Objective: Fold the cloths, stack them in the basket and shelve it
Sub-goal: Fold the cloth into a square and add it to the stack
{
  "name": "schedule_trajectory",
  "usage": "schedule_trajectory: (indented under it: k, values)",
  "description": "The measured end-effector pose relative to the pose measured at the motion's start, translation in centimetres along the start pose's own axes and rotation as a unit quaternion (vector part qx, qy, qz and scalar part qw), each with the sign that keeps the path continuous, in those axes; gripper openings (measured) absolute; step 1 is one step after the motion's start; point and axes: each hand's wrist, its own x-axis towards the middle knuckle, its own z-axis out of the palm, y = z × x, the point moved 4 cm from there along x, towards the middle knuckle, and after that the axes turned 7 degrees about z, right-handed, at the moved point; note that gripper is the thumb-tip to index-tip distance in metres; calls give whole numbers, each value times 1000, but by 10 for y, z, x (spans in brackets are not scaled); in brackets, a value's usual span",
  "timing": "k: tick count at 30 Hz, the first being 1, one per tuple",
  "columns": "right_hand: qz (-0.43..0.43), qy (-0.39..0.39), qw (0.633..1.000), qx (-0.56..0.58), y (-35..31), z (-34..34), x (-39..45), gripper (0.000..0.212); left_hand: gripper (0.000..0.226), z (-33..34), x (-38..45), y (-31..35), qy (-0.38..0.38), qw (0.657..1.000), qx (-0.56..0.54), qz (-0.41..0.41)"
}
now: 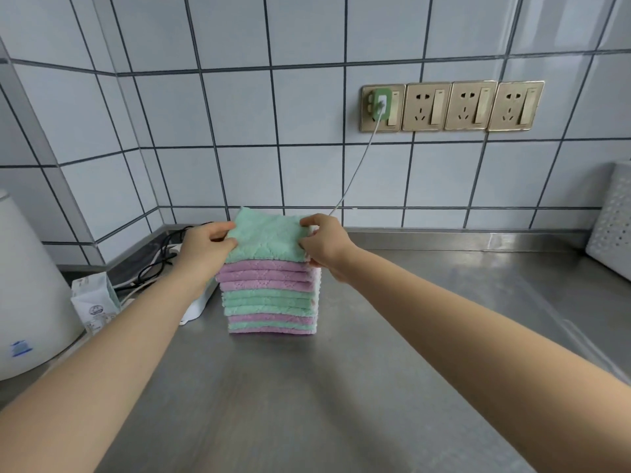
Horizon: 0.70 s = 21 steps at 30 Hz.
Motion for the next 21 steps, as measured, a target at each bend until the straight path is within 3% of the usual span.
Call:
schedule_trajectory:
  k: [4, 6, 9, 13, 16, 21]
  values:
    - [-54, 30, 994, -92, -3, -1, -6, 47, 32, 7, -4, 11, 31, 976, 129, 175]
    - [-110, 47, 979, -162, -2, 7, -8, 42, 28, 15, -7, 7, 15, 972, 129, 198]
    - [-135, 65, 968, -202, 7, 14, -3, 31, 30, 23, -10, 0, -13, 984, 95, 149]
    - [-71, 23, 971, -227, 18, 8, 0, 30, 34, 23, -9, -7, -53, 995, 51, 68]
    - [-74, -44, 969, -232, 15, 1, -3, 29, 37, 18, -5, -3, -115, 988, 99, 24]
    - [4, -179, 953, -244, -12, -36, -6, 47, 38, 6, 3, 32, -204, 949, 233, -50]
